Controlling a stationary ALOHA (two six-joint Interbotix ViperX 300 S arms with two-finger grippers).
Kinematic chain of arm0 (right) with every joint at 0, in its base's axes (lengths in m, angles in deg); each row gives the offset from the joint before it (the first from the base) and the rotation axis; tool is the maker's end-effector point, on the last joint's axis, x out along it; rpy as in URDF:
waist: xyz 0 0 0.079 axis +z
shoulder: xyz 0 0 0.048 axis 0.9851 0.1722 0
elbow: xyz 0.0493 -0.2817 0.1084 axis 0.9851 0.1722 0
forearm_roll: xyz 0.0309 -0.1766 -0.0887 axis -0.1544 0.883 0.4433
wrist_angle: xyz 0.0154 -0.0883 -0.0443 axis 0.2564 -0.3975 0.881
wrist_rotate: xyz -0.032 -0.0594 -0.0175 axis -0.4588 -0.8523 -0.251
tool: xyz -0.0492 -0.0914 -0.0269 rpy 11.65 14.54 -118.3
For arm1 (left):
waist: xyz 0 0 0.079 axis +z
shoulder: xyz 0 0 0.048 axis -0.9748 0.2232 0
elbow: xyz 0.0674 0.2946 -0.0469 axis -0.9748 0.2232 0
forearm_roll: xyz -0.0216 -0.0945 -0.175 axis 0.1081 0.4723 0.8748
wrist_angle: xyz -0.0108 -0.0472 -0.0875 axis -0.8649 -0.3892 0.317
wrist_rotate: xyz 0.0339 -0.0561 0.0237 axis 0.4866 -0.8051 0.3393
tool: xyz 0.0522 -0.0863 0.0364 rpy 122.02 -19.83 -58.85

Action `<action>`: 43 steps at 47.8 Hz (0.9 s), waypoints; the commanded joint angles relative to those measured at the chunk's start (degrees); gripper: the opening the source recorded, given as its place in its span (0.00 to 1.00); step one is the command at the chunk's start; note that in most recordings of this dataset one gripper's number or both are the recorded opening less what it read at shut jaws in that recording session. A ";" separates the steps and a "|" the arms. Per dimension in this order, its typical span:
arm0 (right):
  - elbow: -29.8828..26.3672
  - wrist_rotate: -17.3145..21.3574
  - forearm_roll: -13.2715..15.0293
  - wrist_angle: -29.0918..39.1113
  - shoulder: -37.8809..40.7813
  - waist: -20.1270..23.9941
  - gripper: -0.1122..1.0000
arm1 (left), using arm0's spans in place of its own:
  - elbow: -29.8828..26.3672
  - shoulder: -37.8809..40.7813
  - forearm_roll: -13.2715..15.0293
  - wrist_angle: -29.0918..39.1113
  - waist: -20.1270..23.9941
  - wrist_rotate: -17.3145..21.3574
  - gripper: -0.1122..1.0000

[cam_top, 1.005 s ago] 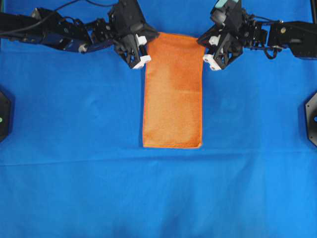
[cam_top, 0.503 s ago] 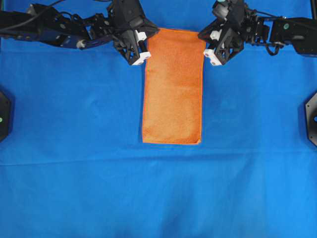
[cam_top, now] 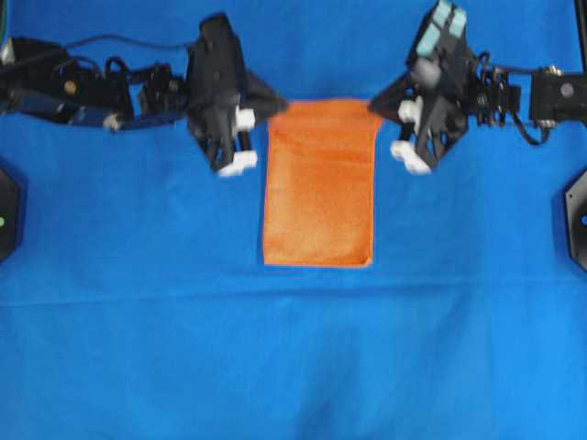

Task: Fold the orange towel.
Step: 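Fold the far end over toward the near end with both grippers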

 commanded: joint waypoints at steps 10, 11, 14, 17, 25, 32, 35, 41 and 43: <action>1.85 0.00 -4.75 0.70 -1.32 8.96 0.13 | 2.55 -1.93 0.18 0.35 -10.20 -0.88 0.12; 2.02 0.09 -5.10 0.53 -1.14 9.58 0.13 | 2.64 -1.85 0.18 0.35 -10.81 -0.88 0.12; 2.64 0.00 -6.50 0.35 0.00 11.43 0.13 | 2.99 -0.97 0.26 0.09 -12.39 -0.88 0.12; 2.90 0.00 -7.65 -0.09 1.32 12.83 0.13 | 3.08 0.26 0.44 0.00 -13.62 -0.88 0.12; 2.99 0.00 -10.02 -2.99 5.89 16.35 0.13 | 2.99 4.04 0.44 -1.23 -15.73 -3.16 0.12; 3.08 0.00 -10.90 -5.89 8.96 17.49 0.13 | 3.25 6.94 0.44 -3.25 -17.05 -5.62 0.12; 2.99 0.00 -11.43 -6.68 10.11 17.67 0.13 | 3.34 7.91 0.44 -4.66 -17.40 -6.06 0.12; 2.99 0.00 -11.87 -7.29 10.81 17.75 0.13 | 3.34 8.96 0.44 -6.50 -18.11 -6.86 0.12; 2.99 0.00 -11.95 -7.29 10.81 17.84 0.13 | 3.43 9.05 0.44 -6.59 -18.11 -7.12 0.12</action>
